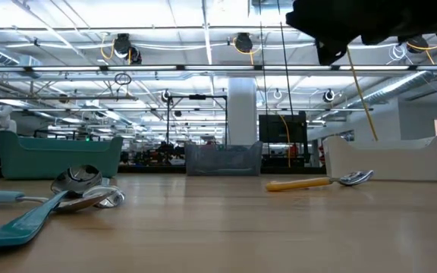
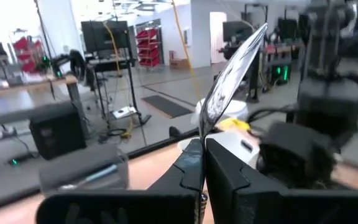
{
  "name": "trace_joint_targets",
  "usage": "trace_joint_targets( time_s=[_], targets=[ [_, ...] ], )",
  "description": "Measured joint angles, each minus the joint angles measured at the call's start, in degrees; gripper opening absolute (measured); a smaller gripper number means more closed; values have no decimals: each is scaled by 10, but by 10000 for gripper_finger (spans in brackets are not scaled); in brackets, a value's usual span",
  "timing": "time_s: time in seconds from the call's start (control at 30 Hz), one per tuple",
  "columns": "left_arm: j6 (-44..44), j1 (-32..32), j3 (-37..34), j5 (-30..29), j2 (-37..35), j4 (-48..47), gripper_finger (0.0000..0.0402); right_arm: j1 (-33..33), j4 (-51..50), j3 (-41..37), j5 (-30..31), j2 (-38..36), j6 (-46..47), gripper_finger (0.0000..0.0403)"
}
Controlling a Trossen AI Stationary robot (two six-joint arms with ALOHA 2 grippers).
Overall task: Sort silverware by color (type)
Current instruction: Put the yellow spoon into the green bin
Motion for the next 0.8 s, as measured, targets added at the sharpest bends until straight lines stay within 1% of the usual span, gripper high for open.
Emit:
trace_joint_targets(
  time_s=[0.1,0.2,0.33,0.4,0.47,0.53,0.6,0.7,0.8],
  targets=[
    [-40,4,2,-1,10,9,10,13,4,0,-2,4,-12,90],
    [-66,8,0,3,20,18,10,27,10,0,-2,4,-24,106],
    [-71,15,0,1,28,53,10,45,18,0,-3,4,-37,145],
    [-72,22,2,-2,40,83,10,51,22,0,7,4,-53,170],
    [-66,26,0,1,47,99,10,56,23,0,43,4,-68,196],
    [-60,34,0,0,54,133,10,60,22,0,93,4,-73,220],
    [-55,39,0,0,56,148,10,64,24,0,143,4,-70,240],
    [-55,49,1,-1,65,169,10,66,14,0,183,4,-53,257],
    [-52,57,0,0,68,169,10,66,-2,0,192,4,-35,262]
  ],
)
